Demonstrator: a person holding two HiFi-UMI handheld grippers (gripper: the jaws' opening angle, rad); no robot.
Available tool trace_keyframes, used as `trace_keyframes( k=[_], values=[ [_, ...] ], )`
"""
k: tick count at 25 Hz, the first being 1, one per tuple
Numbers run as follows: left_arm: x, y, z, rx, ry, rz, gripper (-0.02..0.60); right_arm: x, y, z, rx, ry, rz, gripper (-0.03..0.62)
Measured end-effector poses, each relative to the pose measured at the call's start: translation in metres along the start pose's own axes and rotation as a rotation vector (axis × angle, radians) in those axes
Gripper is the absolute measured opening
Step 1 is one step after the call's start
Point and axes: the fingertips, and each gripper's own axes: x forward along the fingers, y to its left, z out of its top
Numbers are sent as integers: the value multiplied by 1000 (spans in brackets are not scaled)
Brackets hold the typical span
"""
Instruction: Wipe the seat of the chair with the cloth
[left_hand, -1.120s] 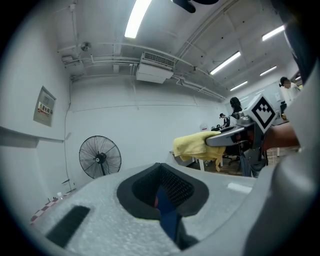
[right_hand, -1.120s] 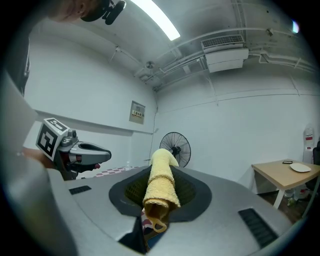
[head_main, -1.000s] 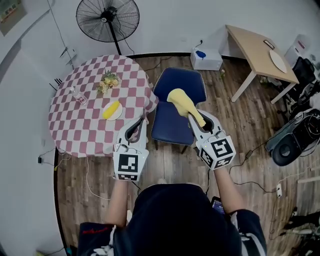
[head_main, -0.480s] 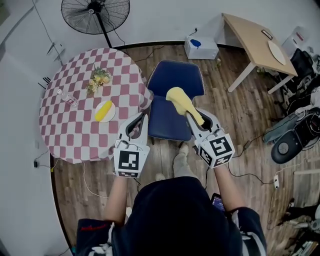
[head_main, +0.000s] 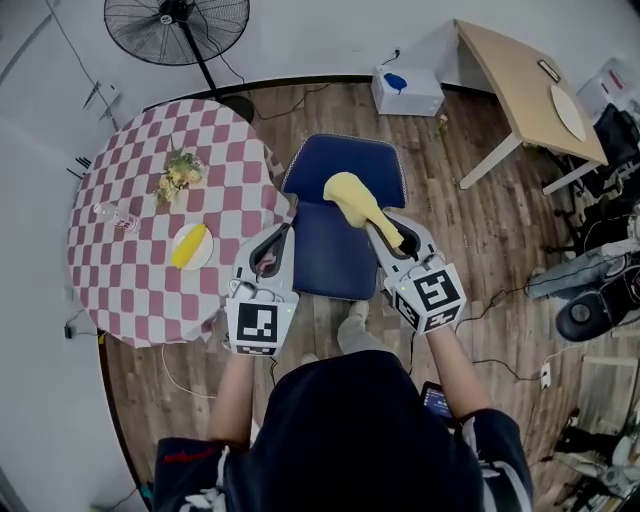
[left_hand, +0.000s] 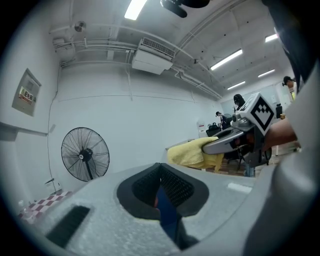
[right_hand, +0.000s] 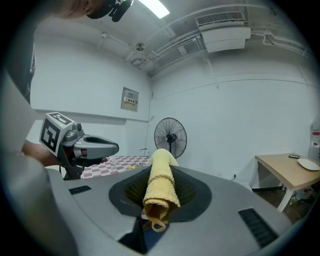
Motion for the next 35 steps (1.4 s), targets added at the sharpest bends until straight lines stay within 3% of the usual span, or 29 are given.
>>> trace_keyframes(
  k=[10, 20, 27, 35],
  values=[
    [86, -8, -13, -31, 81, 37, 17, 44, -81, -22, 35, 70, 68, 73],
    [126, -2, -64, -92, 193, 69, 15, 77, -109, -79, 72, 196, 117, 73],
    [144, -5, -120, -123, 277, -35, 17, 94, -106, -126, 113, 281, 74, 74],
    [152, -21, -208, -204, 365, -156, 15, 111, -79, -208, 181, 389, 37, 74]
  ],
)
